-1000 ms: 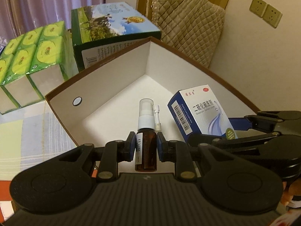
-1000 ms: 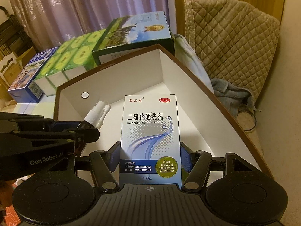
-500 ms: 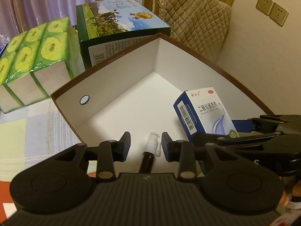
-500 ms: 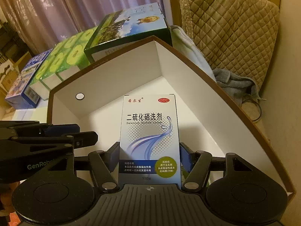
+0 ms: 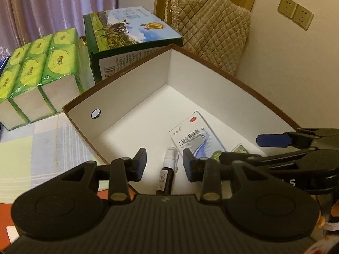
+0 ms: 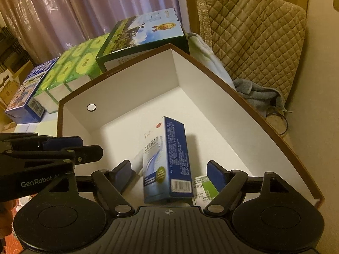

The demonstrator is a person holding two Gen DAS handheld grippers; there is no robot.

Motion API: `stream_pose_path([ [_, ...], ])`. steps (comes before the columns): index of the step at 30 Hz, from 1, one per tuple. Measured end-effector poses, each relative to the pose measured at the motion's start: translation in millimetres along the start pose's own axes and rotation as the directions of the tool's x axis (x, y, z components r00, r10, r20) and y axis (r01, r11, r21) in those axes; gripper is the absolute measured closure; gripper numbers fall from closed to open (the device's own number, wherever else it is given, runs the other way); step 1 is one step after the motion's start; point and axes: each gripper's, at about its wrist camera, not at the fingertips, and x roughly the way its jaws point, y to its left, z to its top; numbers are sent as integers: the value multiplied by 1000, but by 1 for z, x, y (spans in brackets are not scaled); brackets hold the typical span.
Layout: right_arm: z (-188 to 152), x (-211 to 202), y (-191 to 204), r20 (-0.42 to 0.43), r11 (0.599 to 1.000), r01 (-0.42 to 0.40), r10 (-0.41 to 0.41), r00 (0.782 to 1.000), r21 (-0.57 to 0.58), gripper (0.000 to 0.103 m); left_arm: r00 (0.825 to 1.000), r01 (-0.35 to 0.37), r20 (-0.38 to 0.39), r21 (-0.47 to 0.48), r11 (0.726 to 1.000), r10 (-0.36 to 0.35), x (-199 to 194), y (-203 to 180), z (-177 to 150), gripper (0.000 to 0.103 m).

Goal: Organize rigid objects
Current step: 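Lower both items into the brown box and open both grippers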

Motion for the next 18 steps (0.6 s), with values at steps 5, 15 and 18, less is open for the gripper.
stream_pose_path([
  [5, -8, -17, -2, 19, 1000, 2, -2, 1000, 18, 27, 1000, 17, 20, 9, 1000, -17, -14, -2, -6, 70],
  [15, -30, -54, 6, 61, 999, 5, -7, 998, 40, 27, 998, 46, 50, 27, 999, -47, -48, -1, -27, 69],
  [18, -38, -64, 11, 72, 999, 4, -7, 997, 47, 27, 997, 49, 60, 31, 998, -51, -60, 1, -36, 69],
])
